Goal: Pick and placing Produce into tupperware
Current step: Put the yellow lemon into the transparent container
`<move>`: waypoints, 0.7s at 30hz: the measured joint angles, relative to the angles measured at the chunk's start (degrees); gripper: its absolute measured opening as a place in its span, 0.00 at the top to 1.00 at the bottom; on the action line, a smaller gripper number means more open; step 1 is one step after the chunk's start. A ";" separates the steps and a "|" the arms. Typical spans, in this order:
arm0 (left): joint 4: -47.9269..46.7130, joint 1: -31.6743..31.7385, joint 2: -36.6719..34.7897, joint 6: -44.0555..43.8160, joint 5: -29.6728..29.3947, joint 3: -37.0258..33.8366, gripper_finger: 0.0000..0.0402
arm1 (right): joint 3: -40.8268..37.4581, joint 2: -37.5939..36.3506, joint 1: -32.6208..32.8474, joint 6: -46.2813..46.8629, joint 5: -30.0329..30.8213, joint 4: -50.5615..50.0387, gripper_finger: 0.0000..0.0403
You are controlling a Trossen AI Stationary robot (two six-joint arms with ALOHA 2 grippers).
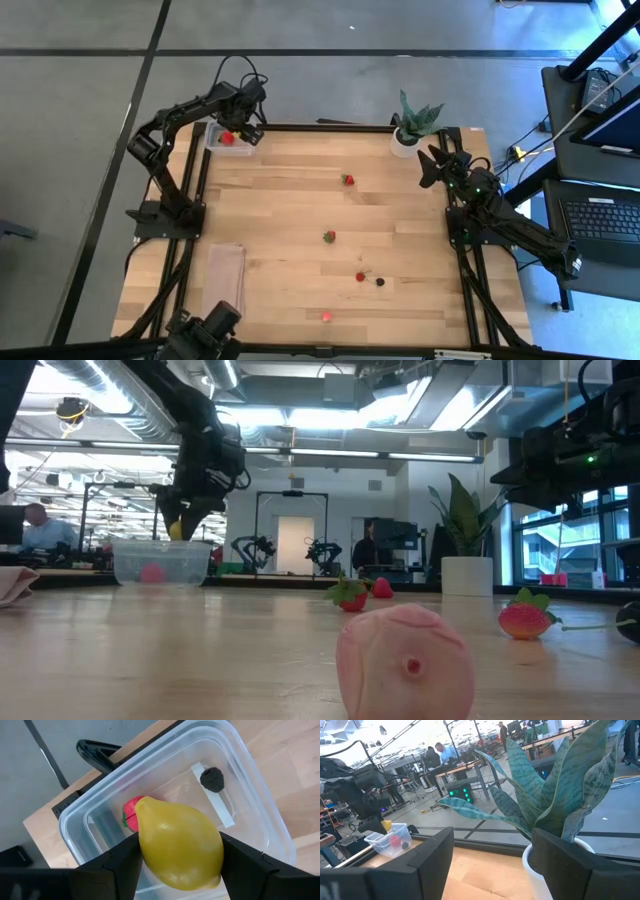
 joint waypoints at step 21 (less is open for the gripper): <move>-0.42 -0.04 -0.02 0.11 -2.35 -0.02 0.34 | 0.00 -0.02 -0.01 0.24 -0.02 0.00 0.33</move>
